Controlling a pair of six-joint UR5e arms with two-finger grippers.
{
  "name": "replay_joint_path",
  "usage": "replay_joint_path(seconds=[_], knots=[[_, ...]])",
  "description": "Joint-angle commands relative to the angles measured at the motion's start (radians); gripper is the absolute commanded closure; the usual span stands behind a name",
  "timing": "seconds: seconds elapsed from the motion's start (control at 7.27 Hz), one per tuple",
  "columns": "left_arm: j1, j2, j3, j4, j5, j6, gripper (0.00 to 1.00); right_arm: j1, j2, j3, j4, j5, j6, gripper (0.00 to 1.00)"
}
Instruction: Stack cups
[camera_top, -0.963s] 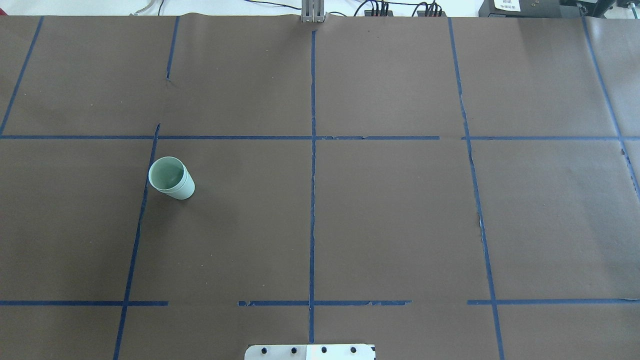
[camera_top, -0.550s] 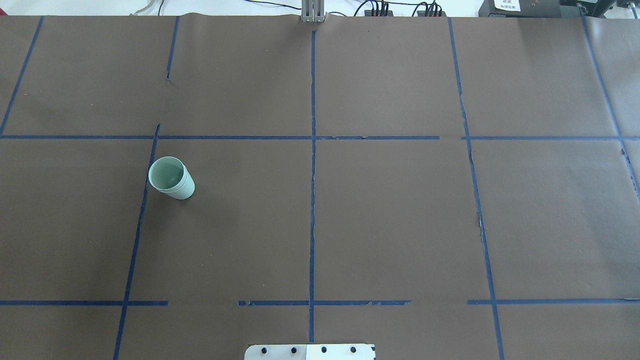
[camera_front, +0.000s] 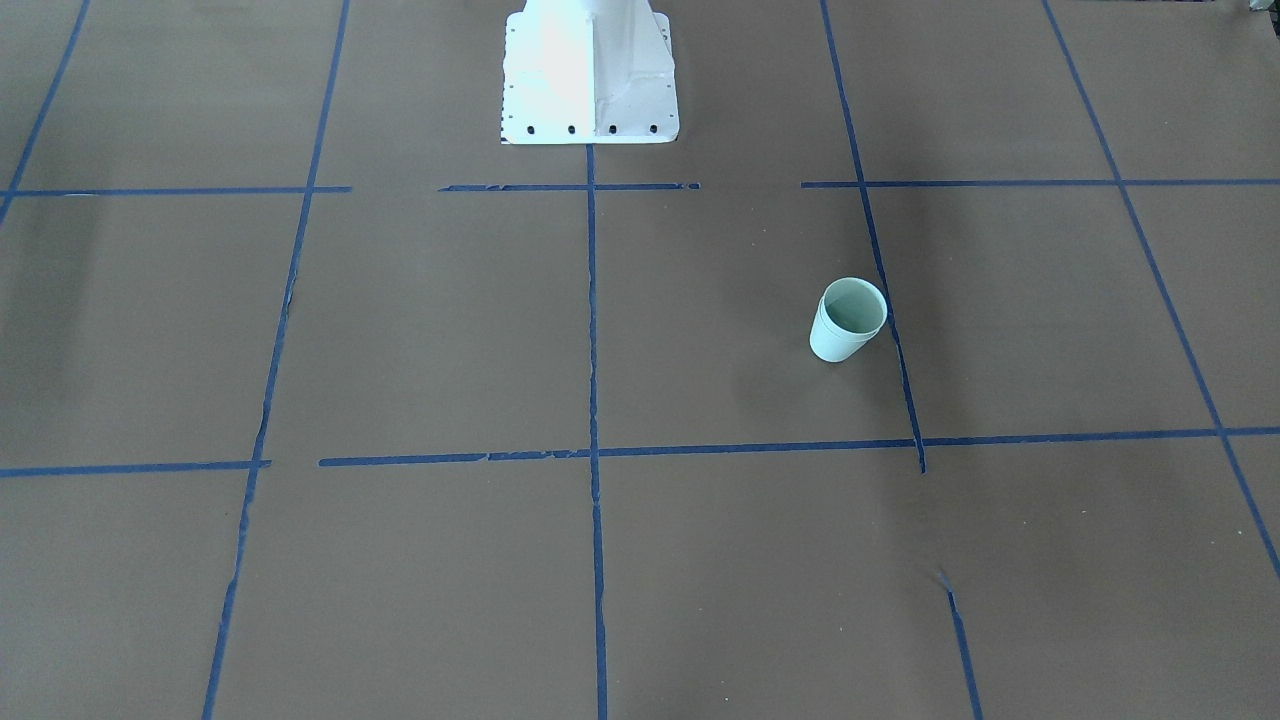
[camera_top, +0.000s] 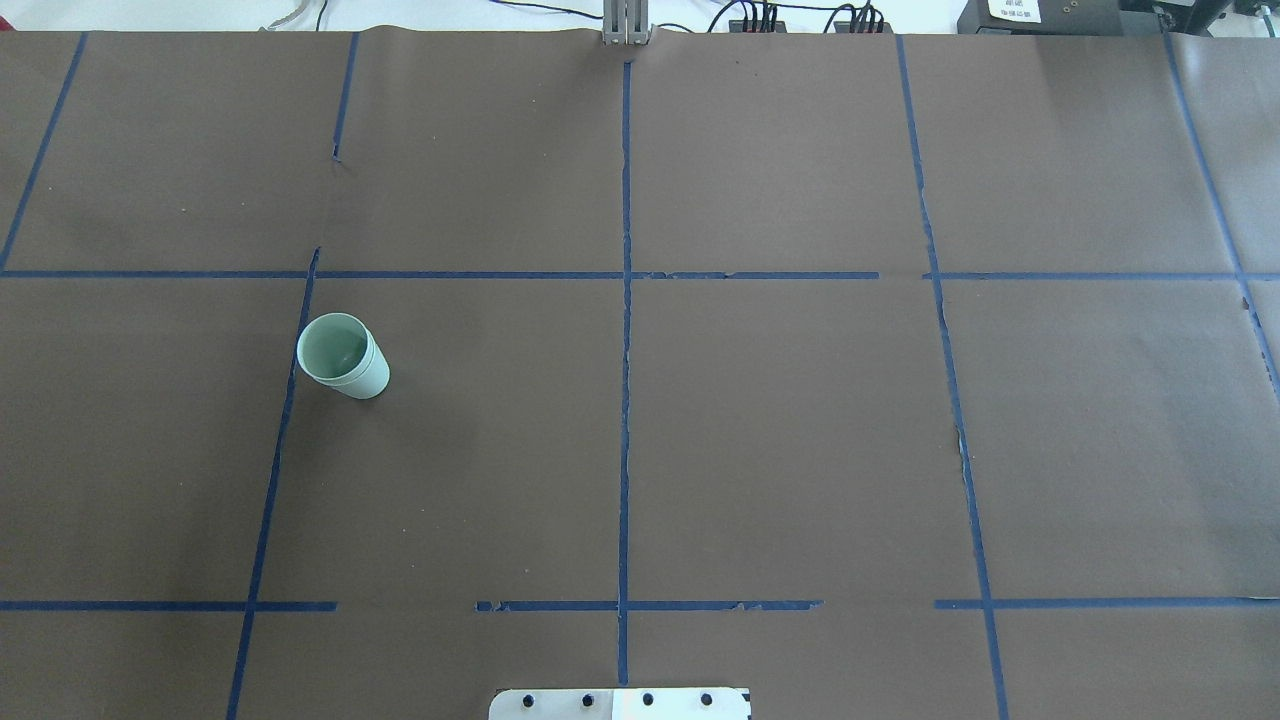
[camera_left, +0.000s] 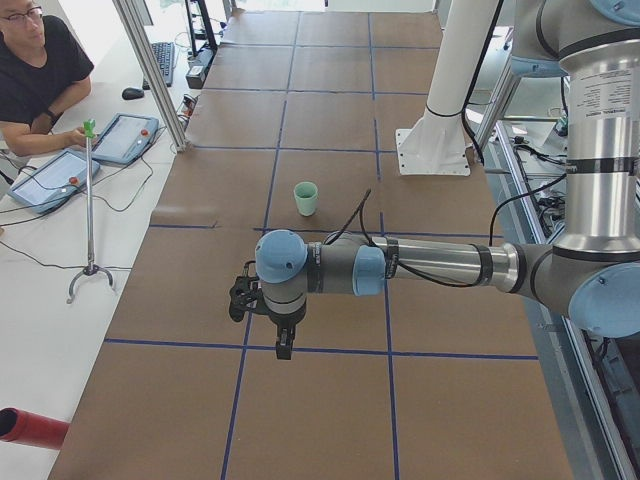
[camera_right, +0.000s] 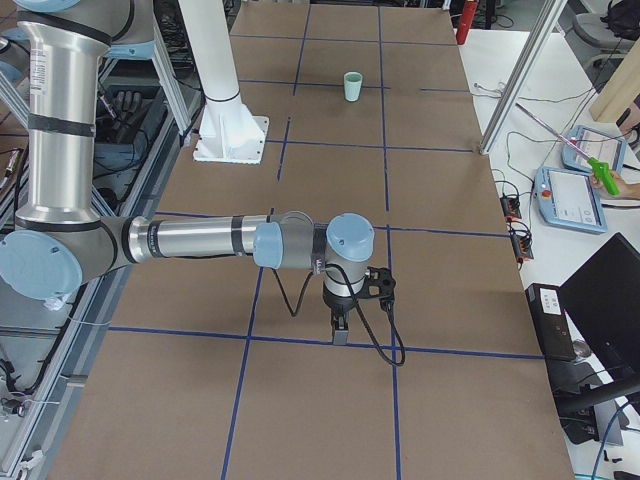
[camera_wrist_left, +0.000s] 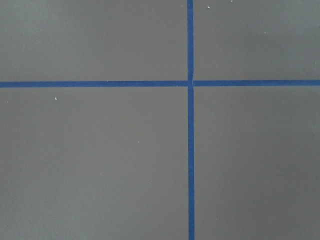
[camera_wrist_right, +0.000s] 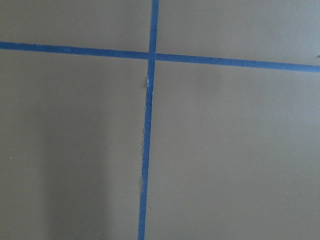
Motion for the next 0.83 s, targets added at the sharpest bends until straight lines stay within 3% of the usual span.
replay_joint_path(seconds=[0.0, 0.69], knots=[[0.001, -0.013, 0.019, -0.098, -0.005, 0.007, 0.0, 0.0, 0.0, 0.0, 0.0, -0.001, 0.0, 0.0], [0.001, -0.009, 0.03, -0.086, -0.004, -0.006, 0.0, 0.0, 0.0, 0.0, 0.0, -0.001, 0.0, 0.0]])
